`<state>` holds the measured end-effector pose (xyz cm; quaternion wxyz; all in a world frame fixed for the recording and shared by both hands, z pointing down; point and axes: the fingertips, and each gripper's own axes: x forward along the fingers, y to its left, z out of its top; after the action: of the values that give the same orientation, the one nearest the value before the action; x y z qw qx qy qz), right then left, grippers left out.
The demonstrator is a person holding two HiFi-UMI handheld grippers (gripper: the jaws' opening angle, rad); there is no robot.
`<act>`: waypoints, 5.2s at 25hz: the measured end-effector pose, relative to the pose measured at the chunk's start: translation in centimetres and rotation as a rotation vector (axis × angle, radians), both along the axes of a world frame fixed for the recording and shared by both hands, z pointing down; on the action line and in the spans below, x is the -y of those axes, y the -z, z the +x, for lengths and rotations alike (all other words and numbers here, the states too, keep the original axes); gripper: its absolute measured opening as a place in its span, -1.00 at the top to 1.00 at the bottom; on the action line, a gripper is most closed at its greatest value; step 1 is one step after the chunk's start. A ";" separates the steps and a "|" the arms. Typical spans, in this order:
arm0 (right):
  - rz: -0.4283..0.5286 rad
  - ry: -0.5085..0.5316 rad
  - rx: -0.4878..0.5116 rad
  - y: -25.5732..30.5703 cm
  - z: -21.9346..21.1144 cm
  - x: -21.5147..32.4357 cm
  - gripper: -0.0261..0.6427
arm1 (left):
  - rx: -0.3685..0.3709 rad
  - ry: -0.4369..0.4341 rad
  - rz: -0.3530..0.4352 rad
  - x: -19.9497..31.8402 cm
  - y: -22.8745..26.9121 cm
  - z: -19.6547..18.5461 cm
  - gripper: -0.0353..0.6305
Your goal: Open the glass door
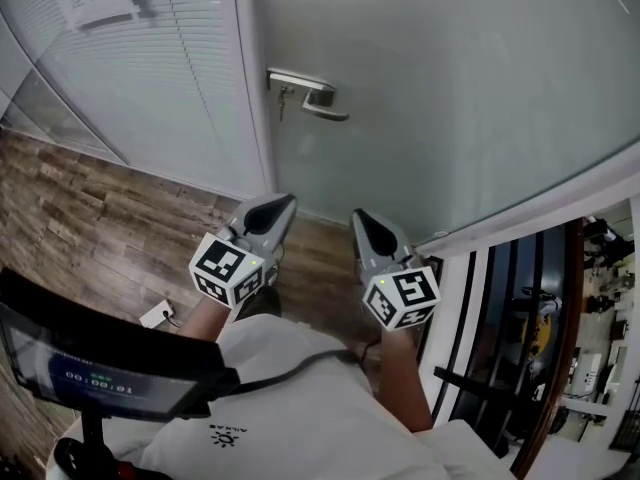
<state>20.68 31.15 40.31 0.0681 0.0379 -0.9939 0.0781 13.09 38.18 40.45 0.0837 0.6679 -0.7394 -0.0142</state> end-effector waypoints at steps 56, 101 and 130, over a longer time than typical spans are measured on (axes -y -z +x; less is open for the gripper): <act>0.972 0.068 -0.569 -10.1 -23.3 14.2 0.43 | 0.004 -0.132 -0.111 11.5 -2.8 -16.2 0.88; 0.989 0.048 -0.457 -10.6 -28.5 19.4 0.45 | 0.050 0.037 -0.126 13.9 -2.8 -16.1 0.88; 0.862 0.118 -0.513 -9.6 -32.7 22.9 0.50 | 0.103 -0.138 -0.100 20.6 -1.5 -19.8 0.88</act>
<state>-11.98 8.24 49.88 0.2925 0.0242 -0.8875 -0.3553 -6.70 17.56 41.95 0.0795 0.7121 -0.6948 0.0630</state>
